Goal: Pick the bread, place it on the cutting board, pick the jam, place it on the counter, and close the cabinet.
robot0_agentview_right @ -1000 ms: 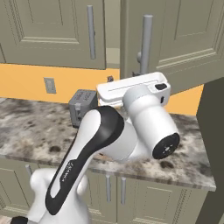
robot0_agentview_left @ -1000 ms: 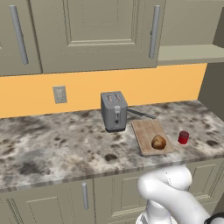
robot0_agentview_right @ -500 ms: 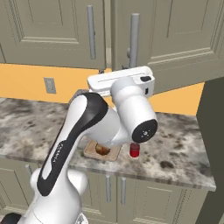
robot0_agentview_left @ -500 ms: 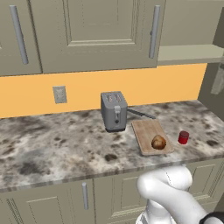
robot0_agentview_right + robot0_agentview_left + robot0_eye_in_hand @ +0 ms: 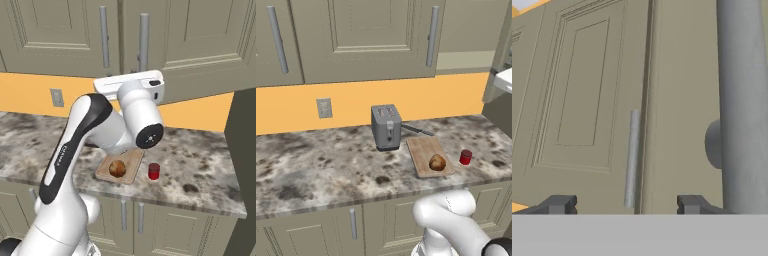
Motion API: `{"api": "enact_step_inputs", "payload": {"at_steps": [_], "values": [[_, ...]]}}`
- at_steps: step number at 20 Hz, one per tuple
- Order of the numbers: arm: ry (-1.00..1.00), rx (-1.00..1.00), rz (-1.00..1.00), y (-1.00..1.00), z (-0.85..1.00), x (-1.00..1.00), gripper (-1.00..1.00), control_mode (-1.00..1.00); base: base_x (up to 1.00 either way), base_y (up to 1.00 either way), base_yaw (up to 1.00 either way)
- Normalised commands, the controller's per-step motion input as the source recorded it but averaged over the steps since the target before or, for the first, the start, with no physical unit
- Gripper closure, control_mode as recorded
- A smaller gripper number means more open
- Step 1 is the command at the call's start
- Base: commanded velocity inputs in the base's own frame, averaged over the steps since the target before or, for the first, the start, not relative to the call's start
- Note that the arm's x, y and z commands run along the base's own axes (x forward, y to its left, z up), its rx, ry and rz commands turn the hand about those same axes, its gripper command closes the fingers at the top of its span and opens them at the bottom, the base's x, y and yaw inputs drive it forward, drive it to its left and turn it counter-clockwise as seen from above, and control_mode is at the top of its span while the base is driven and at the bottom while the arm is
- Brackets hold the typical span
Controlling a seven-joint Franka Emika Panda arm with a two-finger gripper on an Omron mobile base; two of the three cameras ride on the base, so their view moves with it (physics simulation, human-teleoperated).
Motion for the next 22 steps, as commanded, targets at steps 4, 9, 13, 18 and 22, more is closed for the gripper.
{"api": "enact_step_inputs", "payload": {"at_steps": [4,9,13,18,22], "values": [[0.0,0.0,0.0,0.25,0.0,0.49,-1.0,-1.0,0.0,0.0,0.0],[0.0,0.01,0.0,0.22,0.0,0.48,-1.0,-1.0,0.0,0.0,0.0],[0.0,0.01,0.0,0.2,0.0,0.5,-1.0,-1.0,0.0,0.0,0.0],[0.01,0.03,0.0,0.15,0.0,0.52,-1.0,-1.0,0.0,0.0,0.0],[0.01,0.02,0.0,0.14,0.0,0.55,-1.0,-1.0,0.0,0.0,0.0]]}}
